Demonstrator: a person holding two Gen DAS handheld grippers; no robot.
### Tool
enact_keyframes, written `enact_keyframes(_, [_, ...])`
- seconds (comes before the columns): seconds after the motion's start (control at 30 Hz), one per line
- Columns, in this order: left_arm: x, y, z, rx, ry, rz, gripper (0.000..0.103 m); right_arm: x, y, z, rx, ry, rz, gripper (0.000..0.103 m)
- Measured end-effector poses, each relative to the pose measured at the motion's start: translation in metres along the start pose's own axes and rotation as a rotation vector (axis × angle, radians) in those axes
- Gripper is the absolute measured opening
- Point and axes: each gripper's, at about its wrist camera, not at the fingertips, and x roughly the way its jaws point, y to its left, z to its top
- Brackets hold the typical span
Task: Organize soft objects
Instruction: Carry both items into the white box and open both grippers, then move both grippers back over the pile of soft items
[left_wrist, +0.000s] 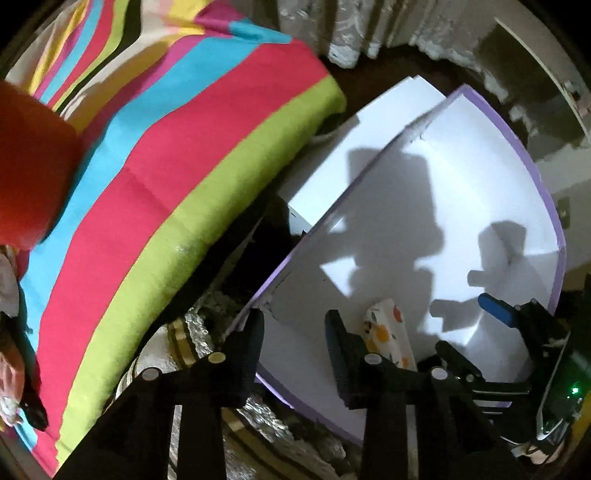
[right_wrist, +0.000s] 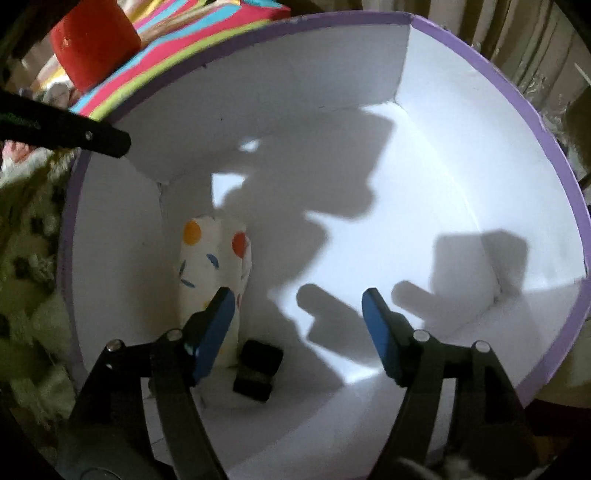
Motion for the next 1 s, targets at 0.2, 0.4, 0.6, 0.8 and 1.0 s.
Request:
enact_keyframes(0.2, [-0.012, 0.027, 0.009, -0.098, -0.059, 0.016, 0.036, 0.001, 0.003, 0.021, 0.005, -0.059, -0.022, 0.075])
enact_keyframes(0.4, [-0.039, 0.041, -0.005, -0.108, -0.146, -0.020, 0.036, 0.000, 0.010, 0.028, -0.010, -0.068, -0.007, 0.076])
enact_keyframes(0.6, [-0.103, 0.060, -0.057, -0.110, -0.362, -0.166, 0.037, -0.026, 0.008, 0.010, -0.047, -0.056, -0.020, 0.076])
enact_keyframes(0.8, [-0.152, 0.121, -0.121, -0.192, -0.570, -0.057, 0.038, -0.078, 0.035, 0.025, -0.116, -0.174, -0.041, 0.079])
enact_keyframes(1.0, [-0.188, 0.222, -0.163, -0.434, -0.695, 0.097, 0.044, -0.122, 0.088, 0.047, -0.214, -0.294, 0.025, 0.082])
